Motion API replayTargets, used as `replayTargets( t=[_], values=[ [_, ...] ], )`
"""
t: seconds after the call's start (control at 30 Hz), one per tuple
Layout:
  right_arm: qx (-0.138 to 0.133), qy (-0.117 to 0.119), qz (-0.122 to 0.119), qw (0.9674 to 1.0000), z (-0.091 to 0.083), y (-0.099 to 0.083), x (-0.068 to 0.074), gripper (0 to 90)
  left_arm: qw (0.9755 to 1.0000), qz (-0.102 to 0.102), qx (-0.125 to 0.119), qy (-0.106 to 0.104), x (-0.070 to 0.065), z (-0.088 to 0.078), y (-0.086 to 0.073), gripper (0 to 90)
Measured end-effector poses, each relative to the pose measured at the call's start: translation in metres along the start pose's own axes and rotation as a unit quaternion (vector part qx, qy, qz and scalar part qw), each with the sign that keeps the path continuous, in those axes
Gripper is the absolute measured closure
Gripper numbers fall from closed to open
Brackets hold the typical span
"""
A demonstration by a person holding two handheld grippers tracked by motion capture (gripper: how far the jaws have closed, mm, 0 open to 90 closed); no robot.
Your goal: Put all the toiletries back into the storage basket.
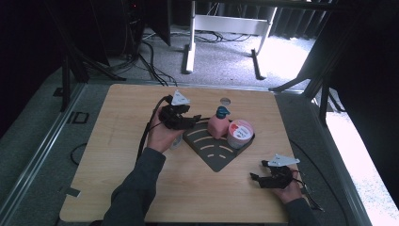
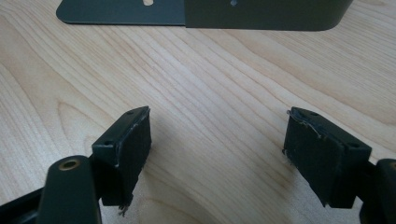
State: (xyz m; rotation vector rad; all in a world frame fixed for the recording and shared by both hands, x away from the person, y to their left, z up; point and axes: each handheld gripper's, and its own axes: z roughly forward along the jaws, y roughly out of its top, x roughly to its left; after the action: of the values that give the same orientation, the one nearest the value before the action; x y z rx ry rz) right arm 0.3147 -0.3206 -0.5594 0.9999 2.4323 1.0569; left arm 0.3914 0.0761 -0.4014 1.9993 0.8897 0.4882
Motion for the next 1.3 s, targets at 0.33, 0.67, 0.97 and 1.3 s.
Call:
replayTargets(
  t=[0.33, 0.67, 0.97, 1.3],
  values=[
    [0.0, 0.0, 0.0, 1.0, 0.0, 0.0, 0.0, 22.9, 0.9996, -0.003, 0.022, 0.015, 0.013, -0.007, -0.005, 38.2],
    [0.0, 0.0, 0.0, 1.0, 0.0, 0.0, 0.0, 22.9, 0.9984, -0.006, 0.054, 0.014, 0.023, -0.01, -0.01, 33.9],
    [0.0, 0.0, 0.0, 1.0, 0.0, 0.0, 0.0, 22.9, 0.9969, 0.0, 0.078, 0.015, 0.026, -0.008, -0.013, 33.7],
    [0.0, 0.0, 0.0, 1.0, 0.0, 0.0, 0.0, 22.9, 0.9955, 0.0, 0.094, 0.005, 0.031, -0.009, -0.014, 38.7]
  ],
)
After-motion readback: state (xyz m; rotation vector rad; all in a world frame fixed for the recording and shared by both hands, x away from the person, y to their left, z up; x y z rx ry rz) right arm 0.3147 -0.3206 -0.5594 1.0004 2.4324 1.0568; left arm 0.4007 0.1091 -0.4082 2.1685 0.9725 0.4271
